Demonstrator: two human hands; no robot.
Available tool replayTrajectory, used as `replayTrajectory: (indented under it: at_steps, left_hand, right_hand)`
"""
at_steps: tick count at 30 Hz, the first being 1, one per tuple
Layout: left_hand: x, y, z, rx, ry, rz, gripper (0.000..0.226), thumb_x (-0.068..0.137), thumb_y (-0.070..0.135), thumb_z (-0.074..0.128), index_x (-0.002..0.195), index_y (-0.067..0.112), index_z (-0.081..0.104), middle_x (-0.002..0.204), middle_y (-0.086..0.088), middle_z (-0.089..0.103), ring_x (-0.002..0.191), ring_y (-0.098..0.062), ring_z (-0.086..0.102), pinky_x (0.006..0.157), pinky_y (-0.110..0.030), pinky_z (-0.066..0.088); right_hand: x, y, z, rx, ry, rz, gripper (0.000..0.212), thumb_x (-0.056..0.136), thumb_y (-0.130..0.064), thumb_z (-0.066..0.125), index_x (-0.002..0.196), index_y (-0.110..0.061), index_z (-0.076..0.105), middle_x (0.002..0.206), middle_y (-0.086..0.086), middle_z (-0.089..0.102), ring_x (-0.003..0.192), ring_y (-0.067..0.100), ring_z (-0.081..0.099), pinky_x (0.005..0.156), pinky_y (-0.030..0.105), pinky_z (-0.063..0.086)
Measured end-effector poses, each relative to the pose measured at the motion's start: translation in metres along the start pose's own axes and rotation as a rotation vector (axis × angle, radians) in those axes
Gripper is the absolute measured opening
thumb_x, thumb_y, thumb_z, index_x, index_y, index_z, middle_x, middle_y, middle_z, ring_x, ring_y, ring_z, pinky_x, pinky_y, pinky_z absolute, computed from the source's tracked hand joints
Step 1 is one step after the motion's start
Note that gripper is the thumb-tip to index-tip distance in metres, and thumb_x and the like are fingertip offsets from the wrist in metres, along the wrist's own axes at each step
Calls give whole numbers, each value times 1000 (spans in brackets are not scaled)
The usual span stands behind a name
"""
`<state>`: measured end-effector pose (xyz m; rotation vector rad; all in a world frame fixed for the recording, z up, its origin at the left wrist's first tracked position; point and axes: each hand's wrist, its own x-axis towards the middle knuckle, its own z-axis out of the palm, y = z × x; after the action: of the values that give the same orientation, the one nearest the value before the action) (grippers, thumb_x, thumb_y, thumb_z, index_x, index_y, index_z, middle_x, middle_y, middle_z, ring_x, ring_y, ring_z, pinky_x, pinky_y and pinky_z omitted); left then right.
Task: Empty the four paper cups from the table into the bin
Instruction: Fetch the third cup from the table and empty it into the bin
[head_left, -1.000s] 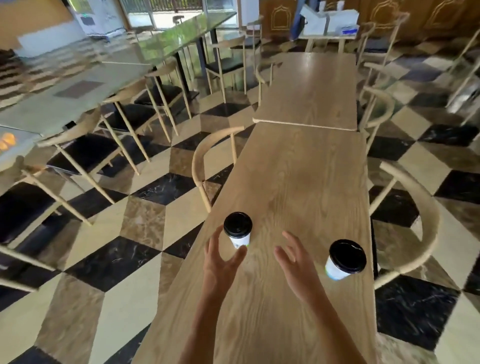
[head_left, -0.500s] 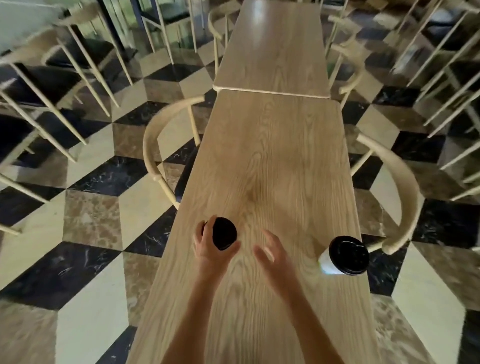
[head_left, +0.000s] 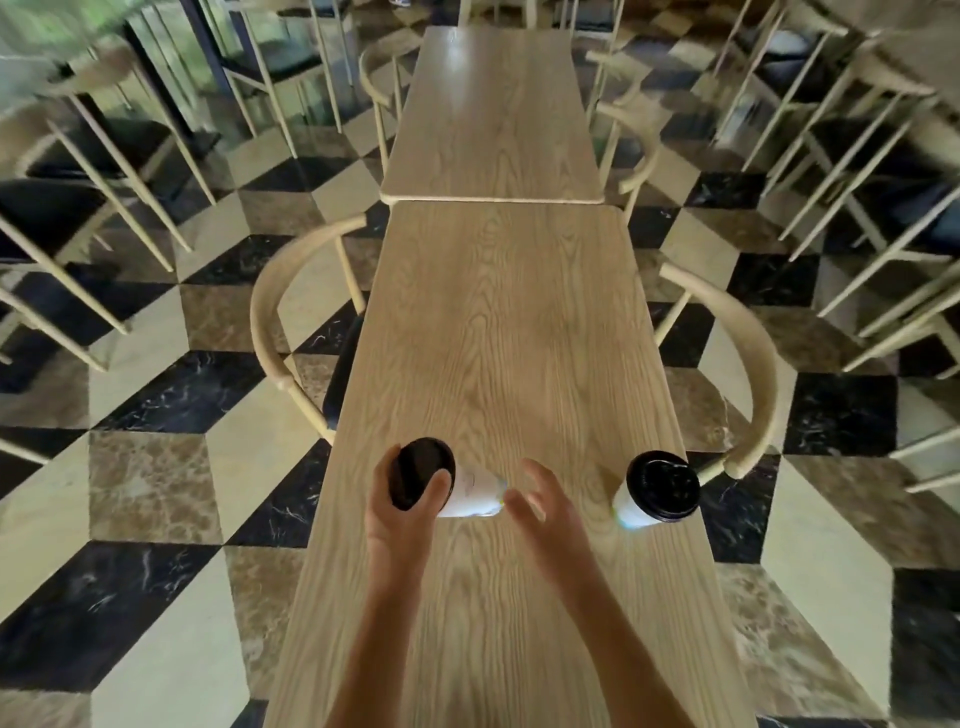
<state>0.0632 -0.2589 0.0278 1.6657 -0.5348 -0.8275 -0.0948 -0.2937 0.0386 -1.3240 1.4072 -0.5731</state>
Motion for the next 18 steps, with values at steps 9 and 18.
replayTrajectory:
  at_steps: [9, 18]
  left_hand:
    - [-72, 40, 36, -317, -379, -113, 42, 89, 17, 73, 128, 30, 61, 116, 5, 74, 107, -16, 72, 75, -31, 59]
    - [-225, 51, 137, -224, -719, -36, 42, 91, 17, 71, 130, 29, 61, 124, 0, 71, 108, -15, 71, 79, -36, 61]
  right_hand:
    - [-58, 7, -68, 86, 221, -26, 52, 95, -31, 59, 144, -21, 42, 130, 5, 61, 113, 20, 62, 100, 38, 49]
    - [-191, 79, -212, 211, 565, -69, 62, 94, -36, 60, 149, -21, 34, 127, 0, 58, 96, -6, 61, 70, 6, 46]
